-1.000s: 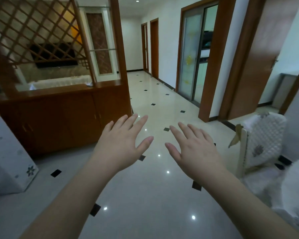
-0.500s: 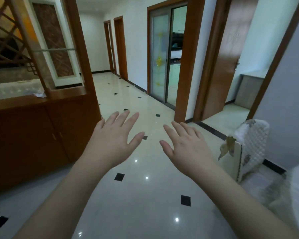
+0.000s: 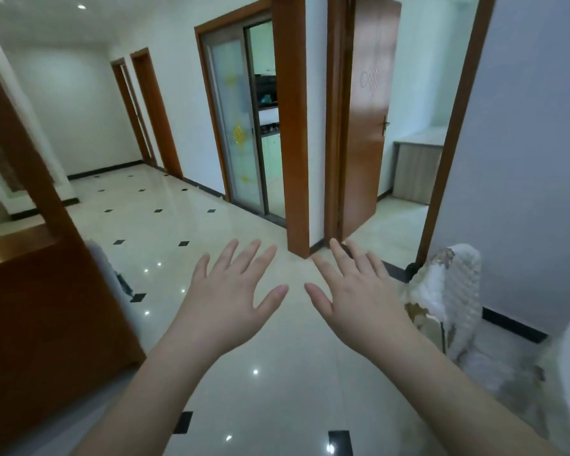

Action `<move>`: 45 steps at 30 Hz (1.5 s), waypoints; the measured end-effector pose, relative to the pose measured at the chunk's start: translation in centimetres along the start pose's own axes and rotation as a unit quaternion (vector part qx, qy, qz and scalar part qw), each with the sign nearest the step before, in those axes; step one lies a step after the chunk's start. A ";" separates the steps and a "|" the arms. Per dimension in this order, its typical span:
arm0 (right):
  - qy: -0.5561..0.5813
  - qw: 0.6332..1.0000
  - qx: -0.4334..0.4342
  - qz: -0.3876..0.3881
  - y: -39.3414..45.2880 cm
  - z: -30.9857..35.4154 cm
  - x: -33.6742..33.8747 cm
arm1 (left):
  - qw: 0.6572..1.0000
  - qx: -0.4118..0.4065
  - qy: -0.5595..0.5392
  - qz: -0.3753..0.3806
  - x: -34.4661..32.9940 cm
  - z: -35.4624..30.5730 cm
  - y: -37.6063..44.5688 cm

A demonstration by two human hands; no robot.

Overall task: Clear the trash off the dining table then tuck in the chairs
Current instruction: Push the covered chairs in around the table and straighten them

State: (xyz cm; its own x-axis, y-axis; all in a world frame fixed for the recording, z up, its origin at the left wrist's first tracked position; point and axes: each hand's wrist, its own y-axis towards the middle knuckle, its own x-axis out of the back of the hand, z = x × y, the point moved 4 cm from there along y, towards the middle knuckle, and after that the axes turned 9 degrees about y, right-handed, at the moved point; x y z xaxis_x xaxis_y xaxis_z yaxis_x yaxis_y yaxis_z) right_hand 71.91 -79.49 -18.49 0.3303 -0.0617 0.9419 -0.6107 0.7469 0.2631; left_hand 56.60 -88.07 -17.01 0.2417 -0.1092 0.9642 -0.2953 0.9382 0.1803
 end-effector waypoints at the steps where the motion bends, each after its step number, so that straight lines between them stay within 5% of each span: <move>1: -0.002 1.000 -0.002 -0.003 1.7 -1.1 -0.2 | 1.000 -0.002 0.002 0.002 -0.2 -0.6 2.0; 18: -0.016 0.999 -0.036 0.020 29.5 -9.9 -5.1 | 0.998 -0.017 -0.028 -0.045 -4.1 3.1 32.1; 26: -0.016 0.994 -0.105 -0.010 40.7 -12.9 -4.0 | 0.990 -0.100 -0.052 -0.085 -3.8 4.8 46.9; 45: -0.099 0.951 -0.282 -0.076 53.8 -41.7 -2.0 | 0.930 -0.332 -0.091 -0.125 -5.4 -20.7 76.2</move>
State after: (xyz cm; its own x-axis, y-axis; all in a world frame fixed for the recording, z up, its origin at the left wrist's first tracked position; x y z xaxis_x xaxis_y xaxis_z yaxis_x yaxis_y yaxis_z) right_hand 68.43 -11.53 -14.91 0.2068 -0.2790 0.9378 -0.0644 0.9525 0.2976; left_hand 51.96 -9.17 -12.51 0.0483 -0.3489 0.9359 0.4010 0.8649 0.3018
